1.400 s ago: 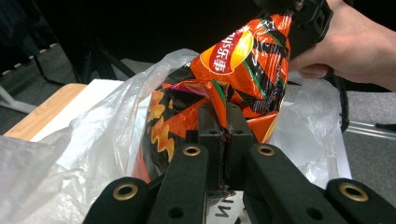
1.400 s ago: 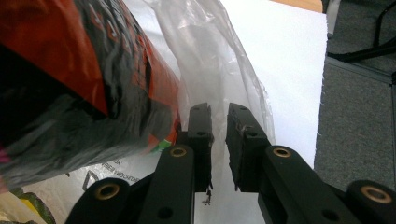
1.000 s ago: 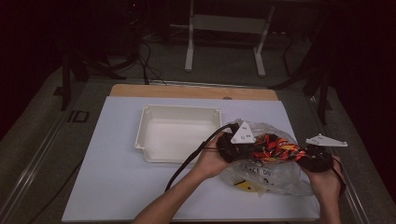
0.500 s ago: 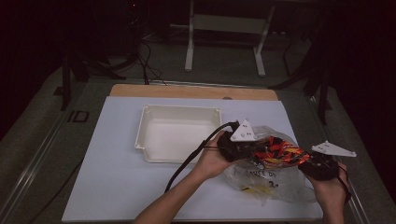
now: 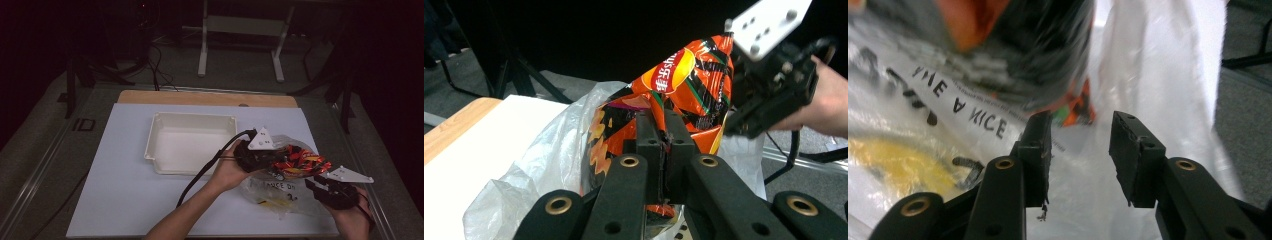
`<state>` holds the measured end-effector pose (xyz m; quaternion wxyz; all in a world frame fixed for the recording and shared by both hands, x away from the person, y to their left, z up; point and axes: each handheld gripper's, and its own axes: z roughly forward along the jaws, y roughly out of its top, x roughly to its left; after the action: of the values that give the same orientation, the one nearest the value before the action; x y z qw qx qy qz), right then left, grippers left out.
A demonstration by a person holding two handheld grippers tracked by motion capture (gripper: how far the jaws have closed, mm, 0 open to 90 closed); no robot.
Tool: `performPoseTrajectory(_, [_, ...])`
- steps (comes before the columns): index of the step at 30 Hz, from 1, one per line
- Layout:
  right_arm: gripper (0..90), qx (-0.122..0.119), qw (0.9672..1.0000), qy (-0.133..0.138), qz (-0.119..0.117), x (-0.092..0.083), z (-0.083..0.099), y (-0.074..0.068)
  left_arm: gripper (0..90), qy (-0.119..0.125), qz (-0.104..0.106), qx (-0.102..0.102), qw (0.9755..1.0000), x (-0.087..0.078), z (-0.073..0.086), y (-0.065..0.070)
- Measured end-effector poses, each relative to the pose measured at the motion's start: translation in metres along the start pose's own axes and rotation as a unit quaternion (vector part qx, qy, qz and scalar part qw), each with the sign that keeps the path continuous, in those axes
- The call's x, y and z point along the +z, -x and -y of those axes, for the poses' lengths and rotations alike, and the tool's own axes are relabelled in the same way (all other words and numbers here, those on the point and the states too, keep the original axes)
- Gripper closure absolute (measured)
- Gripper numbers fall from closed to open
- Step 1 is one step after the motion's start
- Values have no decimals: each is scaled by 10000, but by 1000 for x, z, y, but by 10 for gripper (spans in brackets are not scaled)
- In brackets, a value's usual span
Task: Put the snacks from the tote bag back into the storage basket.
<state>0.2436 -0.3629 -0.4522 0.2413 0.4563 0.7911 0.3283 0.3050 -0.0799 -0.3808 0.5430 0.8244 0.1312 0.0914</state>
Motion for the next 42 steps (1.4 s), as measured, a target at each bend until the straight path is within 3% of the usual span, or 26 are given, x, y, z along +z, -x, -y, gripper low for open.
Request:
performPoseTrajectory(12, [552,114,9998,-73,-131,18,14,-10,892,109,117,-40,9999,-6,-6,2])
performPoseTrajectory(26, [535,193,9981,-506,284,47,29,-5,892,295,301,-107,9991,-16,-16,5])
performPoseTrajectory(42, [536,225,9973,-618,322,55,33,-3,891,494,521,-167,9973,-24,-27,11])
